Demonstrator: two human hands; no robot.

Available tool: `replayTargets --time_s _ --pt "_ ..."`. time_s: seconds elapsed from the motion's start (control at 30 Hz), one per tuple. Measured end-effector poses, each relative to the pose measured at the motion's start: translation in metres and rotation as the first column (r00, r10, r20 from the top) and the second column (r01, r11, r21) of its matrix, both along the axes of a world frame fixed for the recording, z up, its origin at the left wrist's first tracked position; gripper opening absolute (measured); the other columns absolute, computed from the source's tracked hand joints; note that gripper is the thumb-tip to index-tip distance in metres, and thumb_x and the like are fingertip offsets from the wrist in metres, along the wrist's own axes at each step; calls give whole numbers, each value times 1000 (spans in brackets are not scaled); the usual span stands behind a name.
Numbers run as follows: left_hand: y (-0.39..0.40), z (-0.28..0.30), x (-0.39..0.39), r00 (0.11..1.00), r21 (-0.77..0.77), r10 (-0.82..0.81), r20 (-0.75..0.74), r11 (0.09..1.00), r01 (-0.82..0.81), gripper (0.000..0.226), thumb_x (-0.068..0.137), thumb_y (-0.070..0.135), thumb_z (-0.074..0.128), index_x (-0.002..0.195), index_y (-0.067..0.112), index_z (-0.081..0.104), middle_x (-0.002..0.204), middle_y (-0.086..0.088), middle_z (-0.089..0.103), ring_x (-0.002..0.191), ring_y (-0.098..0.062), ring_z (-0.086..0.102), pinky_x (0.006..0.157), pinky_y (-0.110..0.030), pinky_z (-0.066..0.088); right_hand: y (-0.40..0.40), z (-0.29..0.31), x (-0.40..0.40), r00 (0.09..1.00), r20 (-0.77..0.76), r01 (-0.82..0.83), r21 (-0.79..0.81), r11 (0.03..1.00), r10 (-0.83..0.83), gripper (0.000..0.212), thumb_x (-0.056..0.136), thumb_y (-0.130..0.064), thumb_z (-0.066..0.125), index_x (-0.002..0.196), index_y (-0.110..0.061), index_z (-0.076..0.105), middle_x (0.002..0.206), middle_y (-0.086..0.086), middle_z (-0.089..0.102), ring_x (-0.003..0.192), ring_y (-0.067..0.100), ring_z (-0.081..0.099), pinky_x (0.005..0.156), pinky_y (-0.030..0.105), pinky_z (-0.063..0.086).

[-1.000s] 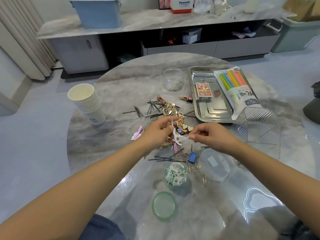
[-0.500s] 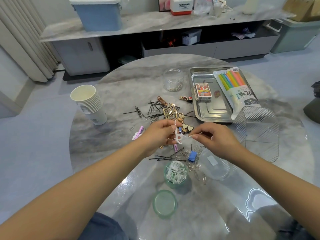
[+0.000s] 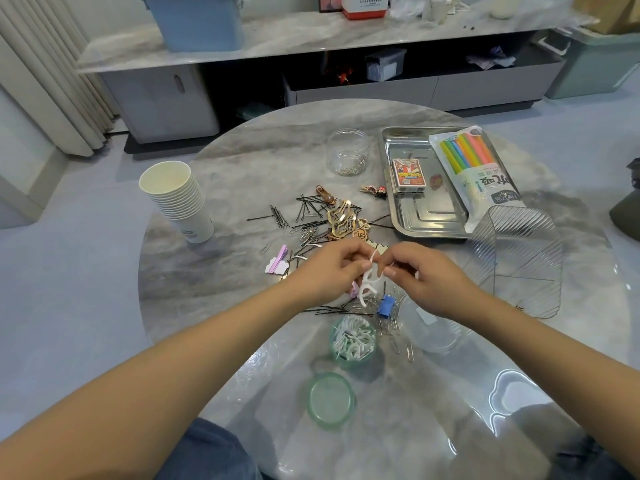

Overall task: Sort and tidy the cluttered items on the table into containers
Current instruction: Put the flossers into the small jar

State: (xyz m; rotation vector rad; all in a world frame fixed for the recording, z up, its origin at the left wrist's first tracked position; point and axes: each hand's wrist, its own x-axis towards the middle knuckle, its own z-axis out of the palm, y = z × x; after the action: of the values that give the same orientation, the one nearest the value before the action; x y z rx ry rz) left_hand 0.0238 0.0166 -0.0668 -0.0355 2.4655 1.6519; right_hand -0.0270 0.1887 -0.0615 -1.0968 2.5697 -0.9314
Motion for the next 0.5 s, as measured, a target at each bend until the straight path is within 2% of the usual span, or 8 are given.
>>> replayTargets --time_s 0.1,0.2,0.27,0.33,0.43,0.5 --pt "1 -2 -1 1000 -20 23 -21 1000 -23 15 96 8 50 97 19 59 75 8 57 52 4 49 57 -15 43 1 0 -1 989 -129 -78 -20 997 75 10 85 -11 58 86 -11 68 72 -22 47 77 -14 45 69 1 32" --pt "2 -2 -2 993 29 116 -1 993 -116 18 96 7 47 98 19 60 78 8 57 60 2 50 59 -18 41 2 -2 -2 974 -218 -71 -61 996 57 13 81 -11 56 86 -11 69 74 -7 59 76 1 46 71 4 33" --pt "4 -1 -2 990 46 140 16 989 -141 18 97 6 45 99 17 59 77 6 56 54 5 49 55 -15 40 3 -4 -3 963 -265 -66 -92 994 40 14 81 -8 58 87 -10 70 77 -1 64 78 7 49 72 5 35" --pt "5 -1 -2 990 24 136 24 990 -137 18 98 7 44 101 16 59 76 6 55 53 4 48 55 -17 40 4 -5 -3 962 -272 -61 -115 991 28 16 79 -5 58 87 -11 71 79 0 66 80 8 53 72 7 38" --pt "3 -2 -3 996 -8 85 39 996 -85 17 98 10 43 101 18 57 75 3 53 59 -6 45 59 -23 39 4 -5 -1 974 -220 -81 -138 987 49 22 81 -8 52 88 -11 72 80 -1 66 81 7 55 71 7 42" --pt "3 -2 -1 998 7 44 46 999 -45 16 99 9 43 99 19 56 71 4 50 55 -3 44 57 -21 38 3 -3 0 975 -203 -121 -134 983 92 26 80 -12 47 88 -11 72 79 -4 63 79 6 55 70 6 42"
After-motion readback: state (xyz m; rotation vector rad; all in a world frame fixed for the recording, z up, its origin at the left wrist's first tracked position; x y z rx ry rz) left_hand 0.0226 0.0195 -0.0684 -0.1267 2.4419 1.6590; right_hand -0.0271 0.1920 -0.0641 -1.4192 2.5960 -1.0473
